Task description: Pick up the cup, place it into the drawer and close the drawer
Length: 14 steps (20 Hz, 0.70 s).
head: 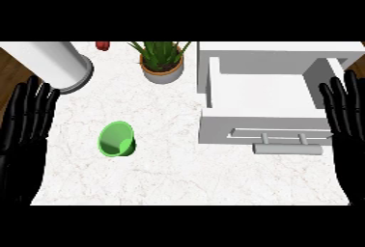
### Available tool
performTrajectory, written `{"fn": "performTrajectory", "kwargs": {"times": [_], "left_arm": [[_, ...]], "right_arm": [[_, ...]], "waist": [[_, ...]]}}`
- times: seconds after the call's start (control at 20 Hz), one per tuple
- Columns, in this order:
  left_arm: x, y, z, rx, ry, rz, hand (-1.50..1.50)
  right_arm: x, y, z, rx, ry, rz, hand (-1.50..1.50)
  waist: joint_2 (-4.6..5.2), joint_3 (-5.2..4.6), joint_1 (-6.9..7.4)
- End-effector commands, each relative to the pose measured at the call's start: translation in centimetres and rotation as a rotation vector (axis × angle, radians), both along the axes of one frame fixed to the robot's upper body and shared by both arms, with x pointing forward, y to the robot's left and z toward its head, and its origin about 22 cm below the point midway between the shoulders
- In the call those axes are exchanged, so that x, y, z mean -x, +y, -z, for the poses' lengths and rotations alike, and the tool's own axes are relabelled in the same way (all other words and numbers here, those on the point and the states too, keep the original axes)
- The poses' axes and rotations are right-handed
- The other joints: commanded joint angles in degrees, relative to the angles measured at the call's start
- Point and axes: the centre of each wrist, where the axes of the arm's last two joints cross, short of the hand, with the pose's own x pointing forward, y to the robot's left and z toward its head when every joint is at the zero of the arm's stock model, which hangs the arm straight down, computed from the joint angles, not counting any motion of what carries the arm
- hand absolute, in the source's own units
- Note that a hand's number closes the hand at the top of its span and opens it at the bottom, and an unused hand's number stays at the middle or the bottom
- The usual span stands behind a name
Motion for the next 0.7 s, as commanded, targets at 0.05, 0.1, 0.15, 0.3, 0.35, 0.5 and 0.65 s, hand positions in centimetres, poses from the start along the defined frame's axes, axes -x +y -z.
{"fn": "performTrajectory", "kwargs": {"times": [0.05, 0.1, 0.15, 0.3, 0.35, 0.5, 0.65], "left_arm": [[-1.0, 1.1, 0.6, 0.027, -0.022, 0.092, -1.50], [-0.4, 0.6, 1.0, 0.038, -0.037, 0.164, -1.50], [-0.6, 1.2, -0.6, 0.031, -0.053, 0.208, -1.50], [-1.9, -1.3, 2.0, 0.210, 0.071, 0.341, -1.50], [-1.8, -2.2, 2.1, 0.213, 0.087, 0.355, -1.50], [-2.0, 0.1, 2.3, 0.221, 0.099, 0.357, -1.50], [-3.0, -2.1, 0.7, 0.237, 0.106, 0.374, -1.50]], "right_arm": [[-1.0, 1.3, -0.6, -0.017, 0.017, -0.023, -1.50], [-1.6, 0.4, -0.5, -0.018, 0.017, -0.022, -1.50], [-1.5, 0.0, 0.0, 0.006, 0.040, -0.015, -1.50], [-0.5, 1.4, 0.9, -0.066, 0.120, -0.127, -1.50], [-0.6, 0.6, 0.7, -0.055, 0.126, -0.123, -1.50], [0.8, 0.6, -0.7, -0.072, 0.117, -0.107, -1.50], [-0.8, 1.7, 0.9, -0.062, 0.136, -0.103, -1.50]], "waist": [[0.48, -0.43, -0.86], [0.50, -0.43, -0.73], [0.48, -0.42, -0.79], [0.64, -0.44, -1.52], [0.55, -0.40, -1.41], [0.41, -0.41, -1.14], [0.44, -0.39, -0.99]]}}
